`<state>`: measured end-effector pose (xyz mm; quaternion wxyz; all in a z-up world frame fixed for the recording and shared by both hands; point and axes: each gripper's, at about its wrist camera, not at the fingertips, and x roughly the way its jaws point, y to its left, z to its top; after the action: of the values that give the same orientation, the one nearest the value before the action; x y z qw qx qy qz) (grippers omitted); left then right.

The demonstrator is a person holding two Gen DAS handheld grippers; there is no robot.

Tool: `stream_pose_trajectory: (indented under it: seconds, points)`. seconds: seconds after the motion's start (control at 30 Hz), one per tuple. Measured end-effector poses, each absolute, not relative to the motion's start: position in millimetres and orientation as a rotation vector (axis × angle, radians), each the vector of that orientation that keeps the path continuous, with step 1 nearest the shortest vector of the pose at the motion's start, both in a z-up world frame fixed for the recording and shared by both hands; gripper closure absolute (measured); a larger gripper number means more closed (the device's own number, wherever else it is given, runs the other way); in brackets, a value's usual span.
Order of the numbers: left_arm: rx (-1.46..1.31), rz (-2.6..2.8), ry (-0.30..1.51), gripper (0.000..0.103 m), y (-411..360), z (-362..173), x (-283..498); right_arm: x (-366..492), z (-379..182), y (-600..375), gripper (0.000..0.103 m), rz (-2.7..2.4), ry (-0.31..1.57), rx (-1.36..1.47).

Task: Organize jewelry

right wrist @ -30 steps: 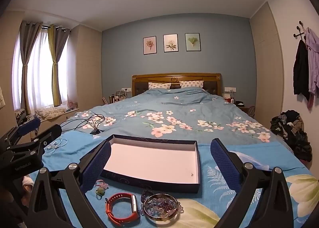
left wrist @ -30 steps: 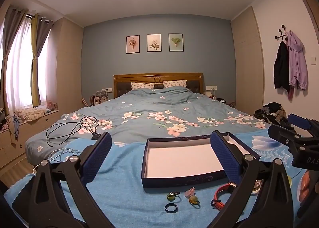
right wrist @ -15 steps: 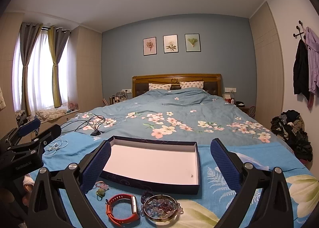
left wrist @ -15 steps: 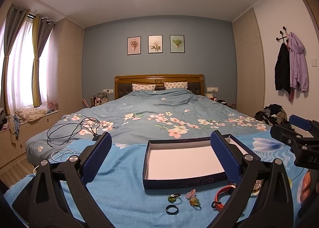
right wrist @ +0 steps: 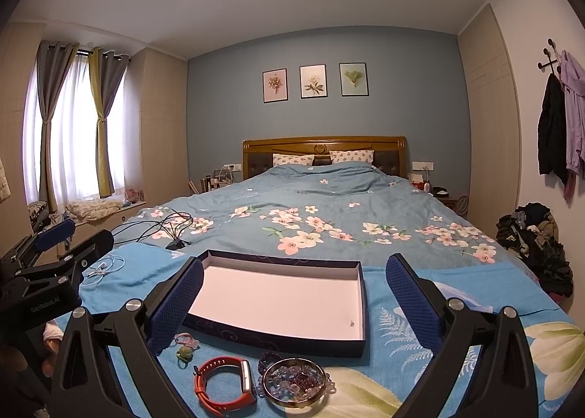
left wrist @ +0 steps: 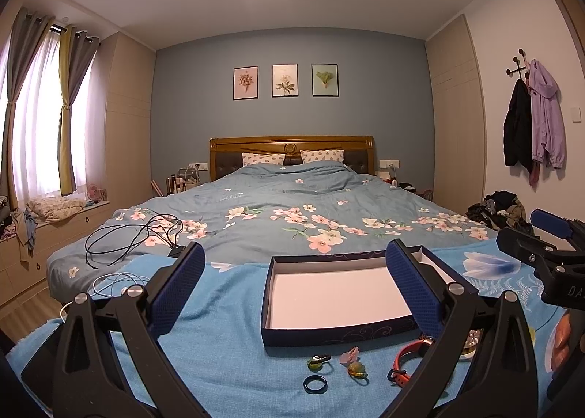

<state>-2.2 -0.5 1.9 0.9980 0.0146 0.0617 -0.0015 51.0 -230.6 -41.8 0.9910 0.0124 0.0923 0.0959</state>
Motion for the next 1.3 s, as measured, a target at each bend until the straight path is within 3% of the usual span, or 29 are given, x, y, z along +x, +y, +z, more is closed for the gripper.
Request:
stream_pose_trajectory:
  seconds: [1.3]
  points:
    - [0.02,0.001,0.124,0.006,0.4,2.3,0.0,51.8,-43.4,-224.6,0.007,0.194,0.19,0.033]
